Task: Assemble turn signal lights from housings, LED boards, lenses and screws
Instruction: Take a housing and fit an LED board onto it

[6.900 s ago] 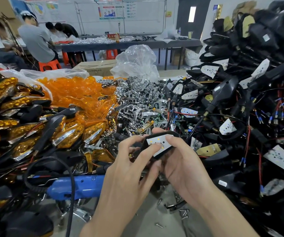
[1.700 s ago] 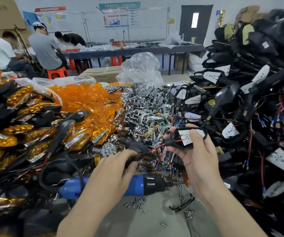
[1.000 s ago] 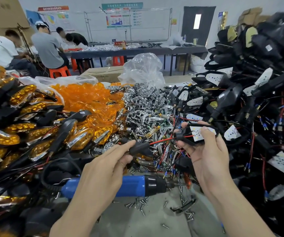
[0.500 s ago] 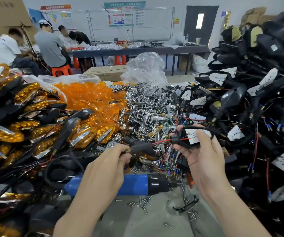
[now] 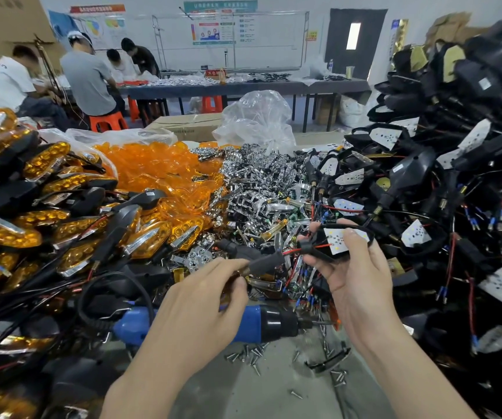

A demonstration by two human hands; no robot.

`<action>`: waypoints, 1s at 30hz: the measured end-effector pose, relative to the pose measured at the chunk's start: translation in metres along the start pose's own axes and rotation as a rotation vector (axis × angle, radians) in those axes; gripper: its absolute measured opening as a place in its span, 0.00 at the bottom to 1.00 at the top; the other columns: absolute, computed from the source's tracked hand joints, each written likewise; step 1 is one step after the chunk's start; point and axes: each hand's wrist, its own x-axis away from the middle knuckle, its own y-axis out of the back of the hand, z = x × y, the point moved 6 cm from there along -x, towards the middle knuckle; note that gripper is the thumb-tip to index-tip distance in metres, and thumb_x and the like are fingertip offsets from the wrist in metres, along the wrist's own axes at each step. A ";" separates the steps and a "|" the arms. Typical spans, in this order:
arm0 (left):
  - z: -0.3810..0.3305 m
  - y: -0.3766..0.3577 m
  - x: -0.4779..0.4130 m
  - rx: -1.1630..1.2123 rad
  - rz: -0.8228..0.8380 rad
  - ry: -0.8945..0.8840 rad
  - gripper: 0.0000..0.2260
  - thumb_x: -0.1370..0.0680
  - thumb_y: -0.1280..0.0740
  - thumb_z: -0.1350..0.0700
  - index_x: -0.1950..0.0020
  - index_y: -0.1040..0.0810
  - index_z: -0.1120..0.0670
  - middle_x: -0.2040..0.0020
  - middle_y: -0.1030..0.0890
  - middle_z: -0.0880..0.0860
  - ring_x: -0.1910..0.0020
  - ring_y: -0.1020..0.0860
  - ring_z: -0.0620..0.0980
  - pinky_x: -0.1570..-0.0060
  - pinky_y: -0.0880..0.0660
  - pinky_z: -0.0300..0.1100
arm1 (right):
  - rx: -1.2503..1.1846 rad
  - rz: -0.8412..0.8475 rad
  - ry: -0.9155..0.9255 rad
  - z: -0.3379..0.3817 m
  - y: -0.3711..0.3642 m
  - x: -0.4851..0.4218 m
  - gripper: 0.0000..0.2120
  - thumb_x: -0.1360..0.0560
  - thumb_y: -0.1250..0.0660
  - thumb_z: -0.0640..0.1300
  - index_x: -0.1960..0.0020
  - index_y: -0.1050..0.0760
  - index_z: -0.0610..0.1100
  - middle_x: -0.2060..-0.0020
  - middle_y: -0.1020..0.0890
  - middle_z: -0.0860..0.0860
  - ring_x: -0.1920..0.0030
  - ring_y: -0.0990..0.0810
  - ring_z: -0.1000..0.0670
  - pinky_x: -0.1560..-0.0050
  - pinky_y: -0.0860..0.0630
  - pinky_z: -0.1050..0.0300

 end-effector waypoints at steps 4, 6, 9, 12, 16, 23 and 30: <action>-0.002 -0.005 0.000 0.004 0.041 -0.027 0.19 0.19 0.52 0.35 0.42 0.26 0.40 0.55 0.25 0.38 0.53 0.26 0.38 0.63 0.30 0.34 | -0.009 0.004 -0.005 -0.004 0.000 0.000 0.11 0.14 0.46 0.38 0.41 0.25 0.41 0.52 0.13 0.40 0.55 0.13 0.41 0.65 0.18 0.56; 0.001 -0.006 -0.001 0.019 0.048 -0.001 0.17 0.20 0.51 0.36 0.41 0.27 0.39 0.57 0.25 0.37 0.54 0.26 0.37 0.62 0.31 0.33 | -0.015 0.007 -0.008 -0.005 -0.001 0.001 0.13 0.14 0.45 0.37 0.46 0.22 0.45 0.52 0.13 0.40 0.56 0.12 0.42 0.65 0.18 0.56; 0.006 -0.009 -0.001 0.061 0.070 0.059 0.11 0.19 0.46 0.40 0.38 0.33 0.37 0.59 0.25 0.34 0.55 0.26 0.36 0.62 0.32 0.33 | -0.008 0.013 -0.009 -0.006 -0.003 0.002 0.17 0.14 0.45 0.37 0.50 0.19 0.48 0.53 0.13 0.41 0.58 0.12 0.42 0.66 0.18 0.57; 0.000 -0.006 -0.001 0.040 0.039 0.000 0.10 0.20 0.44 0.41 0.39 0.35 0.35 0.62 0.23 0.37 0.58 0.25 0.39 0.66 0.31 0.36 | 0.003 0.021 -0.014 -0.007 -0.004 0.001 0.13 0.14 0.45 0.37 0.47 0.22 0.45 0.53 0.13 0.41 0.58 0.12 0.42 0.66 0.18 0.56; -0.003 -0.003 -0.001 0.081 -0.003 -0.033 0.16 0.23 0.44 0.34 0.36 0.33 0.32 0.67 0.21 0.42 0.67 0.25 0.43 0.69 0.31 0.38 | 0.009 0.036 -0.021 -0.007 -0.004 0.002 0.12 0.14 0.46 0.38 0.45 0.23 0.43 0.52 0.13 0.41 0.57 0.12 0.41 0.65 0.18 0.57; -0.007 -0.005 0.002 0.011 -0.005 -0.055 0.09 0.21 0.42 0.41 0.41 0.31 0.37 0.65 0.26 0.36 0.60 0.24 0.40 0.70 0.31 0.34 | 0.028 0.054 -0.046 -0.017 -0.008 0.007 0.13 0.14 0.45 0.39 0.47 0.22 0.44 0.51 0.13 0.39 0.54 0.13 0.38 0.64 0.18 0.57; -0.010 -0.007 0.002 0.049 0.022 -0.107 0.08 0.19 0.46 0.40 0.41 0.34 0.36 0.67 0.26 0.40 0.62 0.24 0.43 0.72 0.33 0.36 | 0.027 0.060 -0.058 -0.017 -0.008 0.007 0.11 0.14 0.45 0.39 0.44 0.24 0.42 0.51 0.13 0.39 0.54 0.13 0.38 0.64 0.18 0.56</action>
